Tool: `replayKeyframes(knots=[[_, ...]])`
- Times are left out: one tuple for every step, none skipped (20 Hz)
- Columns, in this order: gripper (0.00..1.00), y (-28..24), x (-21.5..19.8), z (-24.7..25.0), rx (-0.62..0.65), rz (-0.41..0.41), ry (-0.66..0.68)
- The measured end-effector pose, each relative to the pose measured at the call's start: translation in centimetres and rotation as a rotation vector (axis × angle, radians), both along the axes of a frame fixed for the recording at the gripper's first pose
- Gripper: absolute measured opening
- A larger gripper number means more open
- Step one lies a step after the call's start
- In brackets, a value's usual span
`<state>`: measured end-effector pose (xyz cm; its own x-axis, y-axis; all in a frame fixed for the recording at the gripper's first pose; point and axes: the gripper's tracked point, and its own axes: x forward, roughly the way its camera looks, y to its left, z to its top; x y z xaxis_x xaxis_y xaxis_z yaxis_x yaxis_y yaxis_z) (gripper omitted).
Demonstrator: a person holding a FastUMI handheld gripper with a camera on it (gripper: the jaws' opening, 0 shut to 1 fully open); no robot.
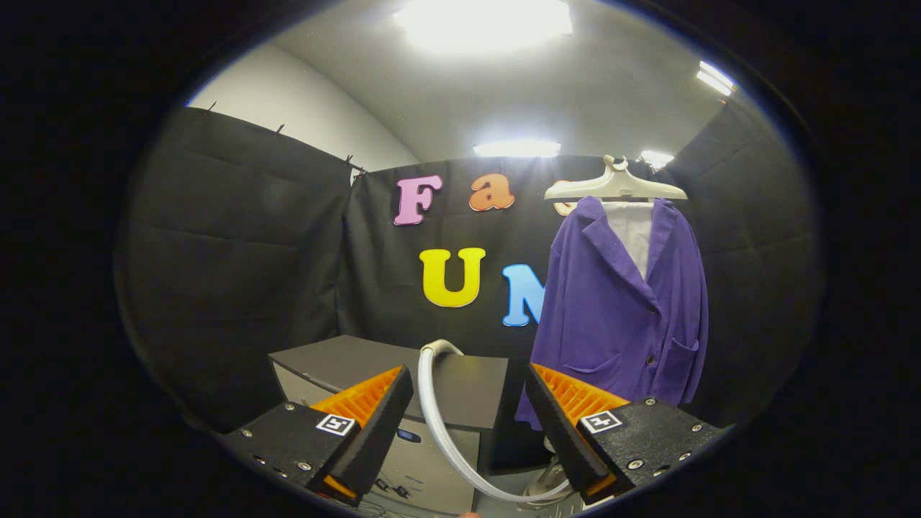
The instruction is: Iron the clothes twice with a garment steamer, once on the left side and once on the right side.
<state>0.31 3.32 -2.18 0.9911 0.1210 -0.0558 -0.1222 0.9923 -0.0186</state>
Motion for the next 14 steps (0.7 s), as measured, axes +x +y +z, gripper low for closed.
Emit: replayKeyframes(knots=[[0.97,1.2,0.7,-0.1,0.01,0.018,0.015],[0.97,2.3,1.5,0.1,0.018,0.029,0.017],[0.97,3.1,2.4,0.4,0.017,0.037,0.017],[0.97,3.7,3.2,0.6,0.009,0.038,0.017],[0.97,4.2,4.4,1.1,0.001,0.033,0.015],[0.97,4.8,5.4,1.5,-0.004,0.028,0.012],[0.97,5.4,6.7,2.0,-0.004,0.026,0.015],[0.97,5.8,7.9,2.2,-0.004,0.022,0.019],[0.97,6.0,9.3,2.6,-0.008,0.008,0.026],[0.97,6.1,10.6,2.8,-0.014,-0.008,0.037],[0.97,5.9,11.9,3.0,-0.024,-0.031,0.05],[0.97,5.9,13.1,3.0,-0.019,-0.049,0.069],[0.97,6.2,14.3,3.2,0.007,-0.045,0.078],[0.97,6.9,15.7,3.6,0.057,-0.035,0.08]])
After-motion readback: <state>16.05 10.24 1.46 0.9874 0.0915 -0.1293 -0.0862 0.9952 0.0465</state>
